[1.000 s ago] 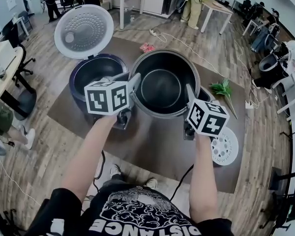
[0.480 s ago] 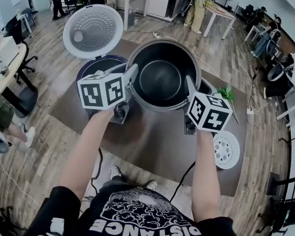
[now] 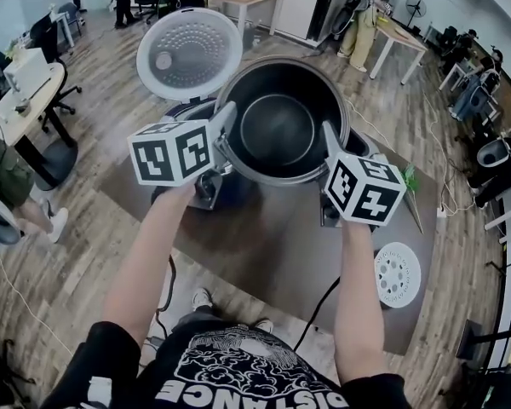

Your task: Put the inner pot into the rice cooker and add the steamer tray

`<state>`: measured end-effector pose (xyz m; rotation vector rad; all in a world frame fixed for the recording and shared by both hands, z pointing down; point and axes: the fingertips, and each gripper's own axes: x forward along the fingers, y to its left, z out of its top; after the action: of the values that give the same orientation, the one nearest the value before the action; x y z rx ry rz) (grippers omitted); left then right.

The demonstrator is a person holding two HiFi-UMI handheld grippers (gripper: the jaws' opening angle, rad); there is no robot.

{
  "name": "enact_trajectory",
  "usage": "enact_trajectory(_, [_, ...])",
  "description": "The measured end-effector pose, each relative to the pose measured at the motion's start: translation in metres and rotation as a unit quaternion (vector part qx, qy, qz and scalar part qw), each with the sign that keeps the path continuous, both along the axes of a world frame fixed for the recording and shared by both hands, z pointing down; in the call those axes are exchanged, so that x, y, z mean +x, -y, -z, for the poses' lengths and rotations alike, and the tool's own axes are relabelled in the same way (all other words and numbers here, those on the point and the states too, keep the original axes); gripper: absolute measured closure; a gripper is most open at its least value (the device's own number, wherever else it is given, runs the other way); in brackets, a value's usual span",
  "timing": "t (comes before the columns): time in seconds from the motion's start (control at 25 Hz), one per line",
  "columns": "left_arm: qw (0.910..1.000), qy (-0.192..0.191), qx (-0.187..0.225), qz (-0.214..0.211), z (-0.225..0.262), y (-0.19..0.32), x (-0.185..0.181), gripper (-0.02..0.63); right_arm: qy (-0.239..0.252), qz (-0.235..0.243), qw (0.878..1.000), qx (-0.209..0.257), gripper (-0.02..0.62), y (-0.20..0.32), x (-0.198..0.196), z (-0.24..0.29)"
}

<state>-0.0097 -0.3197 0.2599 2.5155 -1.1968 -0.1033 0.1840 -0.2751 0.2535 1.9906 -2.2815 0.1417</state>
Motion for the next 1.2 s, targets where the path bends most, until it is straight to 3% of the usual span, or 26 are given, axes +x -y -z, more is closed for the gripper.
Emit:
enact_trajectory(0.68, [0.9957, -0.002, -0.001, 0.093, -0.003, 0.01, -0.105, 0.523, 0.003, 0.087, 0.996, -0.001, 0.474, 0.045, -0.1, -0.004])
enact_trajectory(1.2, [0.9921, 0.02, -0.037, 0.118, -0.031, 0.032, -0.155, 0.523, 0.028, 0.103, 0.993, -0.054, 0.48, 0.076, -0.148, -0.041])
